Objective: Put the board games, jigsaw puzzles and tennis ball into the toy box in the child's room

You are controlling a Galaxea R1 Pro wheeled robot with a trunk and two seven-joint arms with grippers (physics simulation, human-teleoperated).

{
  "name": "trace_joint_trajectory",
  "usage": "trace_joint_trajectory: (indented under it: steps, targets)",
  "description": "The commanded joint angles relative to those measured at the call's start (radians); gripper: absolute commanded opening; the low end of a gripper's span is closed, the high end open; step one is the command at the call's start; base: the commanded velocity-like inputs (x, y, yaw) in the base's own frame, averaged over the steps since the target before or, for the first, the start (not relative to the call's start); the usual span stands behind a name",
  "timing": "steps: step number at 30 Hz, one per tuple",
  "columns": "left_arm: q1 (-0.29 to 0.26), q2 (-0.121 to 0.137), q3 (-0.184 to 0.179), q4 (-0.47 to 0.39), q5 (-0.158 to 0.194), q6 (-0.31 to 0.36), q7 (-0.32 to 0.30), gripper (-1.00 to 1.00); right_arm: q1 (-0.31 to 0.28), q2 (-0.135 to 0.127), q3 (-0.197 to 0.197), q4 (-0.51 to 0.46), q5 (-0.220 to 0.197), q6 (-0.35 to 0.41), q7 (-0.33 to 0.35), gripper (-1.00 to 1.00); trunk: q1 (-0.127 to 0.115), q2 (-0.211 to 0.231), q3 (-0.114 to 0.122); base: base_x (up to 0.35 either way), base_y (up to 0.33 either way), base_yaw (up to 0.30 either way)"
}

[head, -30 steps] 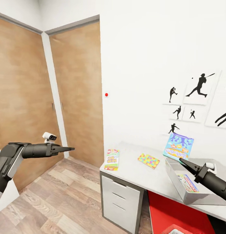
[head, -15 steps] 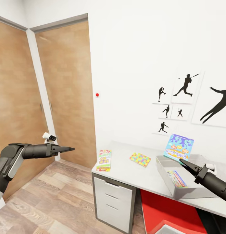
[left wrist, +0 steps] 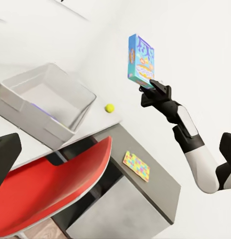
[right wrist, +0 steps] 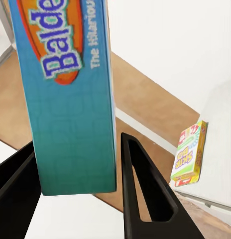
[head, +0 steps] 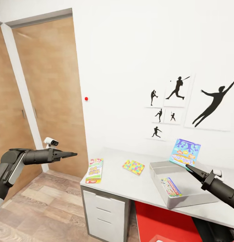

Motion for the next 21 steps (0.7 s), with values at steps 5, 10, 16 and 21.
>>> trace_joint_trajectory:
  steps: [5, 10, 16, 21]
  targets:
    - [0.0, 0.001, -0.002, 0.0, 0.003, 0.011, -0.003, 1.0, -0.001, 0.003, -0.003, 0.001, 0.005, 0.005, 0.007, -1.0, 0.0, -0.001, 0.0, 0.01, -0.009, -0.169]
    - [0.0, 0.001, -0.002, 0.001, 0.003, 0.011, -0.003, 1.0, -0.001, 0.006, -0.007, -0.001, 0.005, 0.005, 0.007, -1.0, 0.0, -0.001, 0.0, 0.002, -0.001, -0.073]
    - [0.001, 0.001, -0.002, 0.001, 0.003, 0.011, -0.003, 1.0, -0.001, 0.007, -0.007, 0.0, 0.005, 0.005, 0.008, -1.0, 0.0, -0.001, 0.0, 0.0, 0.0, -0.112]
    - [0.002, 0.001, -0.002, 0.001, 0.003, 0.011, -0.003, 1.0, -0.001, 0.007, -0.007, 0.0, 0.005, 0.005, 0.008, -1.0, 0.0, -0.001, 0.0, 0.0, 0.0, -0.25]
